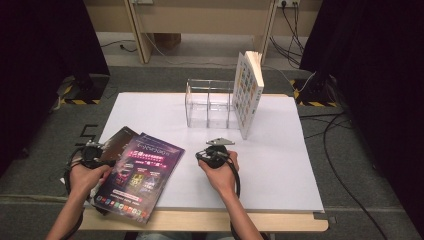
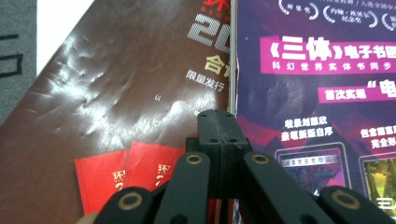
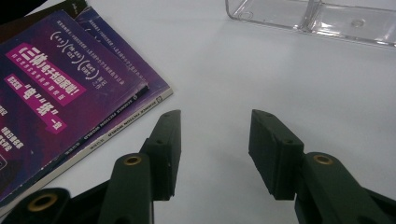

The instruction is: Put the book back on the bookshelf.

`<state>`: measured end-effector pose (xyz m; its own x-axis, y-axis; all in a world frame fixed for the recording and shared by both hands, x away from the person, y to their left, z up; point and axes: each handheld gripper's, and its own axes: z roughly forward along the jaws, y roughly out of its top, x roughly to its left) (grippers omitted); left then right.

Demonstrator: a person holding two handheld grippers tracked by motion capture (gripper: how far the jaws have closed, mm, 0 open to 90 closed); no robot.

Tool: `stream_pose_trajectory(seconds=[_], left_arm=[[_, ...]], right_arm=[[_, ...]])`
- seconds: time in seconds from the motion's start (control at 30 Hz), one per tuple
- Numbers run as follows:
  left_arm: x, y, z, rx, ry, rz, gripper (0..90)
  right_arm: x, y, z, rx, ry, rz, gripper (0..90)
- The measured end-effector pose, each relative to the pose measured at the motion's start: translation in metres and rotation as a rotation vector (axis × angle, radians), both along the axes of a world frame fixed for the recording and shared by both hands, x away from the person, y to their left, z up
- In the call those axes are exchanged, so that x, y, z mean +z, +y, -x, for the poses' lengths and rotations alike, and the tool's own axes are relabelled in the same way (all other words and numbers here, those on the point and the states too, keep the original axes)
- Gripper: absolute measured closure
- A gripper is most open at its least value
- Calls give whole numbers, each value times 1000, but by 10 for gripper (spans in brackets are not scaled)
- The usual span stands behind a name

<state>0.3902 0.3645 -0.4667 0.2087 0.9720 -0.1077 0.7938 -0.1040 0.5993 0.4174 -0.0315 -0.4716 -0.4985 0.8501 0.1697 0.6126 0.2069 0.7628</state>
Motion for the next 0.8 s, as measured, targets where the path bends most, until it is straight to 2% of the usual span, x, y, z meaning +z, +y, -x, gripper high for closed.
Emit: stream_pose_trajectory(seconds=[0.13,0.23,0.5,0.57,0.7,0.8], left_arm=[[0,1,0,-3,9,20,900],[-1,-1,0,-24,21,56,900],[-3,-11,1,-45,21,53,900],[-2,-13,1,-52,20,41,900],[-2,-16,2,-53,15,16,900],[-2,-19,4,-67,20,17,900]], right_arm=[[0,-1,-1,1,1,0,547],[-1,0,-1,2,6,-2,547],[-5,7,-2,19,25,-2,547],[-6,10,-3,29,26,-1,547],[-7,19,-6,43,55,-9,544],[-8,26,-11,66,72,-10,541]])
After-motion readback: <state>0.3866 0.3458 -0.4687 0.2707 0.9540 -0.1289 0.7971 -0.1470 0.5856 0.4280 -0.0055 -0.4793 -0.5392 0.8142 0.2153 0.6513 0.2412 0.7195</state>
